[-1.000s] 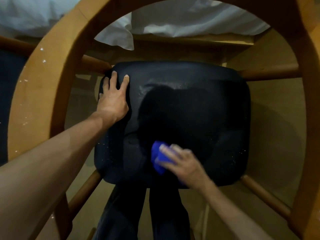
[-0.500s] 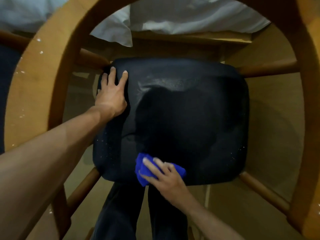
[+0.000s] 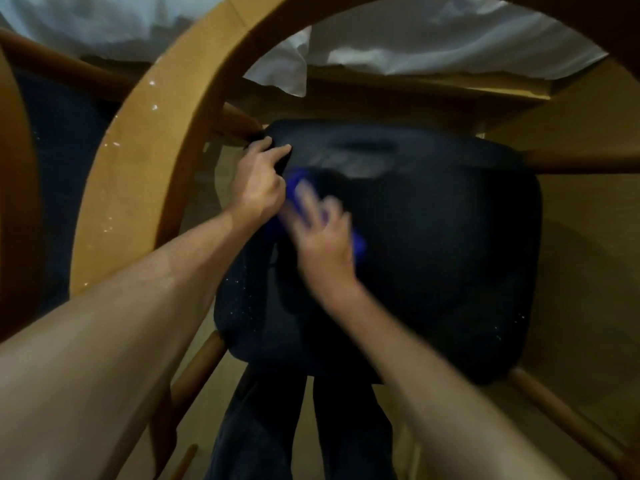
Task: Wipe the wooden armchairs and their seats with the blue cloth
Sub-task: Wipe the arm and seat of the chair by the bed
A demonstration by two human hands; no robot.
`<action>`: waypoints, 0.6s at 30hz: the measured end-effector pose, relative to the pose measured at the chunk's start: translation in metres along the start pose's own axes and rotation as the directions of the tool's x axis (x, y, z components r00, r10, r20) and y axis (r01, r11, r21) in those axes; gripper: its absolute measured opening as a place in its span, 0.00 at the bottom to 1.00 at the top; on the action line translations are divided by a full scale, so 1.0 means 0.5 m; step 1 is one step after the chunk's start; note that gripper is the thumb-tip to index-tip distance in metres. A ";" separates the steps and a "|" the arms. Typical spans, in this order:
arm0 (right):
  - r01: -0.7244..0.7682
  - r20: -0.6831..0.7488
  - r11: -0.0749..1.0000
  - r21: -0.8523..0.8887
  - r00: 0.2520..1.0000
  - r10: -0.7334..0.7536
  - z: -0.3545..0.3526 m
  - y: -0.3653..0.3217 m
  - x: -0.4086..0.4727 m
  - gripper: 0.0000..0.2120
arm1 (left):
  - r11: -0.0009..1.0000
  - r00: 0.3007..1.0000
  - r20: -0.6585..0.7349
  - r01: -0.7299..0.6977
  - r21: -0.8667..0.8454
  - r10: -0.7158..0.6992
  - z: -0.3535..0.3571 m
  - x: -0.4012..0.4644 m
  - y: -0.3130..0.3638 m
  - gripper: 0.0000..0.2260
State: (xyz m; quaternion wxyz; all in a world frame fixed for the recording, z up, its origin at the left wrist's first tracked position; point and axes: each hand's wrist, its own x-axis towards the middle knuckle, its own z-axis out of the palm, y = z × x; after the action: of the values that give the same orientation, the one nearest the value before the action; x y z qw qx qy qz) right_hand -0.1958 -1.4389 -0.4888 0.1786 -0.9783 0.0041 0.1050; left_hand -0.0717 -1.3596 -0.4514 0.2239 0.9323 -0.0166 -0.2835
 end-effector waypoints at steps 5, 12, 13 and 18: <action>0.756 0.339 0.655 -0.008 0.618 -0.710 0.073 -0.091 -0.258 0.16 | 1.000 0.999 0.042 -0.014 0.015 0.014 -0.007 0.000 0.002 0.25; 0.393 0.130 0.893 -0.219 0.919 -0.372 0.008 -0.065 0.029 0.23 | 0.998 0.999 0.027 -0.023 0.050 0.021 0.000 0.005 0.000 0.18; 0.255 0.051 0.951 -0.173 0.967 -0.250 0.000 -0.082 0.044 0.23 | 0.998 0.999 0.025 -0.021 0.061 0.020 -0.002 0.009 0.005 0.18; 0.617 0.405 0.787 0.006 0.718 -0.566 0.078 -0.173 -0.144 0.19 | 0.988 0.995 0.101 -0.037 0.148 0.022 -0.008 0.008 0.009 0.19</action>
State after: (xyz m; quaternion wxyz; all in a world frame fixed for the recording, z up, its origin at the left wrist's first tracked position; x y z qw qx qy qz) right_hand -0.2704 -1.3463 -0.4794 0.1363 -0.8966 -0.3511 0.2328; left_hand -0.0656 -1.3626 -0.4485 0.1566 0.9309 -0.0628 -0.3241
